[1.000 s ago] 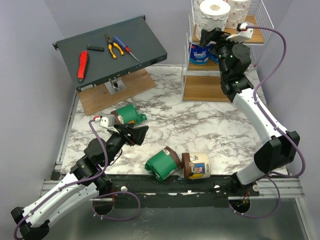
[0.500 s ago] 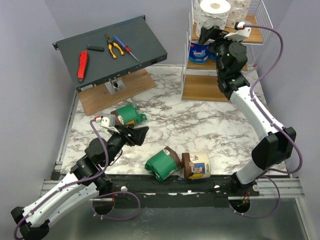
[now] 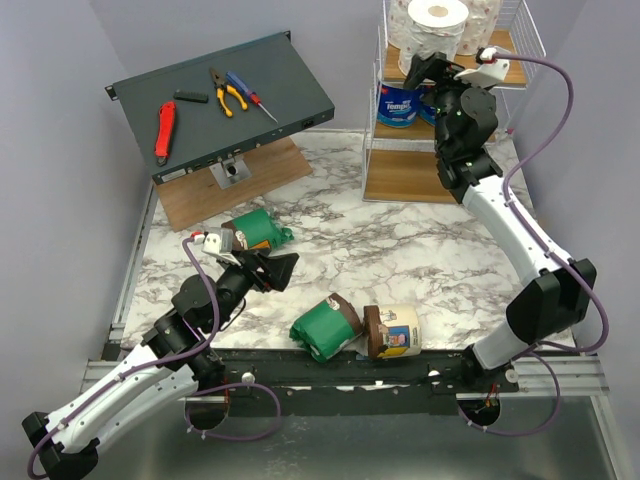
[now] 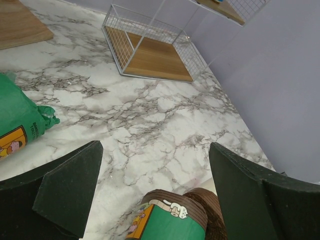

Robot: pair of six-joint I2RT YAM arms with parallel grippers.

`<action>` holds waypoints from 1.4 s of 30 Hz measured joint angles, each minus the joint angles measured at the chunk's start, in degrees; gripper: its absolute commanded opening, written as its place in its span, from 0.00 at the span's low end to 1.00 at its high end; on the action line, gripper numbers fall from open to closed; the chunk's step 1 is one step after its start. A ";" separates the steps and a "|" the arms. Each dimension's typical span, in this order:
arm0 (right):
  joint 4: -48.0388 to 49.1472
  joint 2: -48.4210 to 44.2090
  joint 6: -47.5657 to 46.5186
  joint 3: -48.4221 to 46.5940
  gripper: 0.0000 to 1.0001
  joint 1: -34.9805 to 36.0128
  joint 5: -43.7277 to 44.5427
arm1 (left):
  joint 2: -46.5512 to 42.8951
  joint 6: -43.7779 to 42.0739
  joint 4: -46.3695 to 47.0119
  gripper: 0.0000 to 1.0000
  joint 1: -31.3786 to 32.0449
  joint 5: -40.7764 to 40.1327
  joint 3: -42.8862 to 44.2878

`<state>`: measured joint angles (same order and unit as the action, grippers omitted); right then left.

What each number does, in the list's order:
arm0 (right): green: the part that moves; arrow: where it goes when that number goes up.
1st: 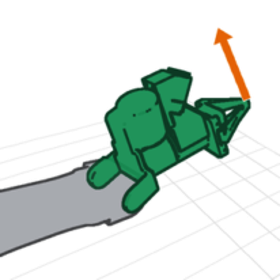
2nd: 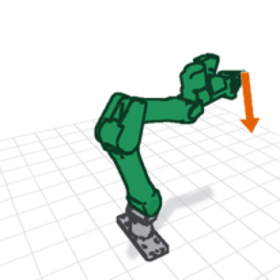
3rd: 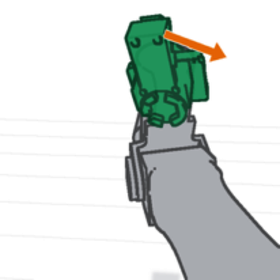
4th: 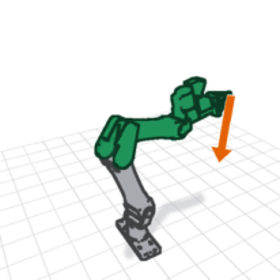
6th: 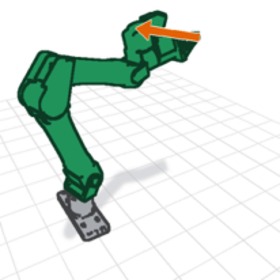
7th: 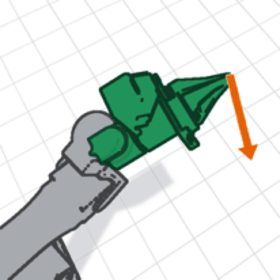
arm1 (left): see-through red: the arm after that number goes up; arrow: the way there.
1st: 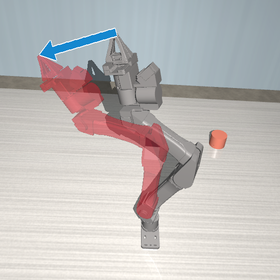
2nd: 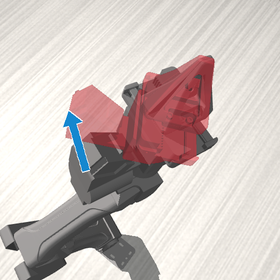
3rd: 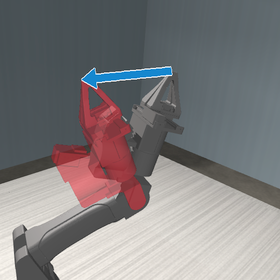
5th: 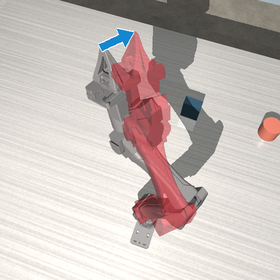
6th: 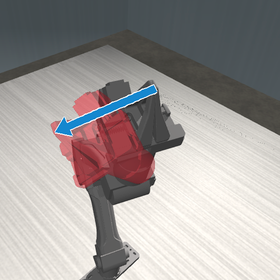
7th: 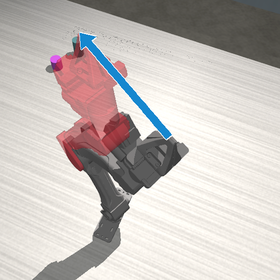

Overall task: Place and organize the paper towels onto the shelf
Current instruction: Place the paper towel on the shelf.

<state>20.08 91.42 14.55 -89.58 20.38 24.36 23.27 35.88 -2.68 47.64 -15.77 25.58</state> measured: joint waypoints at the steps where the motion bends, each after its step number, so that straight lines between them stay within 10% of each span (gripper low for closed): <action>1: 0.00 -0.46 -0.20 0.44 1.00 -0.02 0.79 | -0.02 0.00 -0.02 0.91 0.00 0.00 0.00; 37: -2.01 -15.08 0.04 11.82 1.00 -2.99 10.38 | -0.46 0.44 -0.28 0.91 0.00 1.31 0.00; 42: -1.36 -20.52 1.36 14.25 0.75 -1.84 2.78 | 0.04 0.72 -0.28 0.91 0.00 1.46 0.00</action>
<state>18.72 70.89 15.90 -75.33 18.55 27.14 23.31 36.60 -2.96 47.64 -14.31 25.58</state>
